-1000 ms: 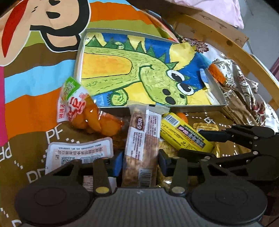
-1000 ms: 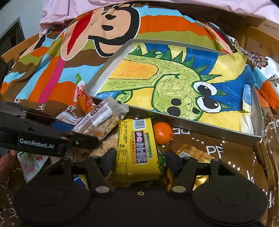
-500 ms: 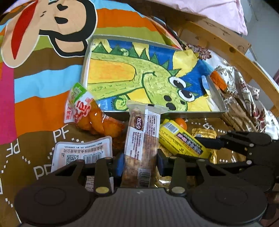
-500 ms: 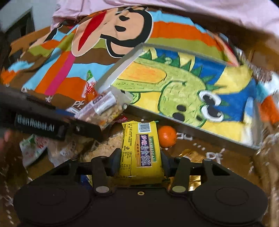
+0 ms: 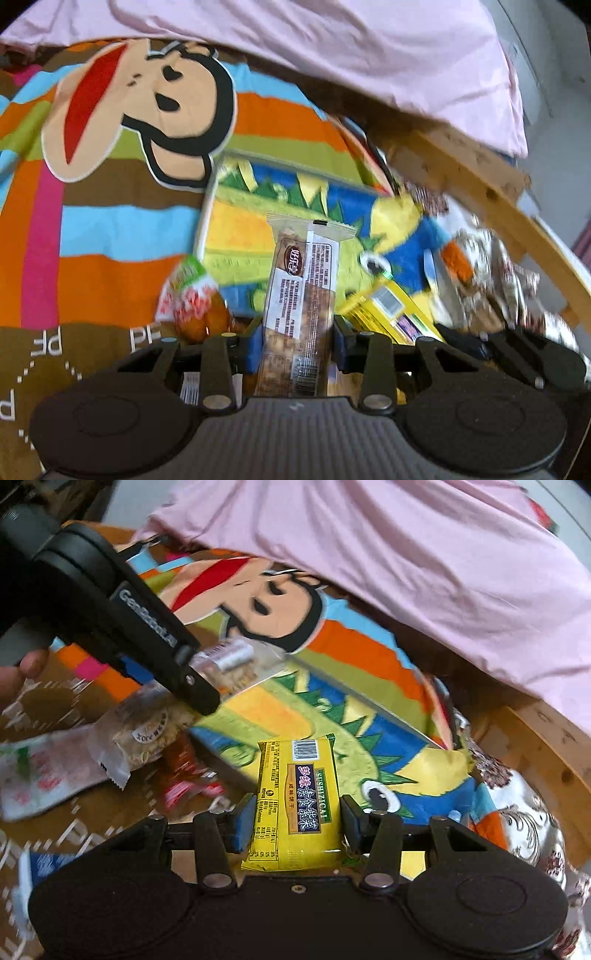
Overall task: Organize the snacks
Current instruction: 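Lower both held snacks into the metal dinosaur tray and open both tools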
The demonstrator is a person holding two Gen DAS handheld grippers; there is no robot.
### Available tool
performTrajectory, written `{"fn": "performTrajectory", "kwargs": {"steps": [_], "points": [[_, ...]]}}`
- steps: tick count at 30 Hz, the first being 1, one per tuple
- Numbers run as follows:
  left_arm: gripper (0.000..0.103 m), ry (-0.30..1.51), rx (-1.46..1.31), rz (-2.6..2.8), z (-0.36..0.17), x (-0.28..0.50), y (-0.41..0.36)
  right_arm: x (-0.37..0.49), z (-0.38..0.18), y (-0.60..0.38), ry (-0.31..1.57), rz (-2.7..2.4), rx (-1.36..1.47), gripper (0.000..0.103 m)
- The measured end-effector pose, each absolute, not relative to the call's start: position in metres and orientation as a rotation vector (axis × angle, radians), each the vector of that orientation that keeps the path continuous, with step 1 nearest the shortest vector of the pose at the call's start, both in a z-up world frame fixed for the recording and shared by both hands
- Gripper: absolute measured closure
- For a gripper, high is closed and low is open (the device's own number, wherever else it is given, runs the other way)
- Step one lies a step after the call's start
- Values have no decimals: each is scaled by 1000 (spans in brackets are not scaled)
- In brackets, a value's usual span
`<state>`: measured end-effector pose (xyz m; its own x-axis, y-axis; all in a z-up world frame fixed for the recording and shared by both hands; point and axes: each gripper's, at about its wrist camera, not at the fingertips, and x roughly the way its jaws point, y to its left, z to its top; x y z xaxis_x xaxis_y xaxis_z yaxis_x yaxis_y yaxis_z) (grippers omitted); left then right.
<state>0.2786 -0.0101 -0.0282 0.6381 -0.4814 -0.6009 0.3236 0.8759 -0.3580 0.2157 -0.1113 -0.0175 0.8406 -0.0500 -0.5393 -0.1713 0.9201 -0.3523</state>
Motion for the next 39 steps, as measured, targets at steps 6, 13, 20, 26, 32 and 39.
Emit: {"fn": "performTrajectory", "kwargs": {"steps": [6, 13, 20, 26, 32, 39], "points": [[63, 648, -373, -392, -21, 314, -2, 251, -17, -121, 503, 6, -274, 53], [62, 560, -397, -336, -26, 356, -3, 294, -27, -123, 461, -1, -248, 53], [62, 577, -369, -349, -43, 381, -16, 323, -42, -131, 517, -18, -175, 53], [63, 620, -321, -361, -61, 388, -28, 335, -57, -135, 573, -40, -143, 52], [63, 654, -276, -357, -74, 390, -37, 341, -69, -139, 622, -50, -123, 52], [60, 666, -220, -327, -77, 392, -44, 345, -73, -142, 657, -59, -100, 51]]}}
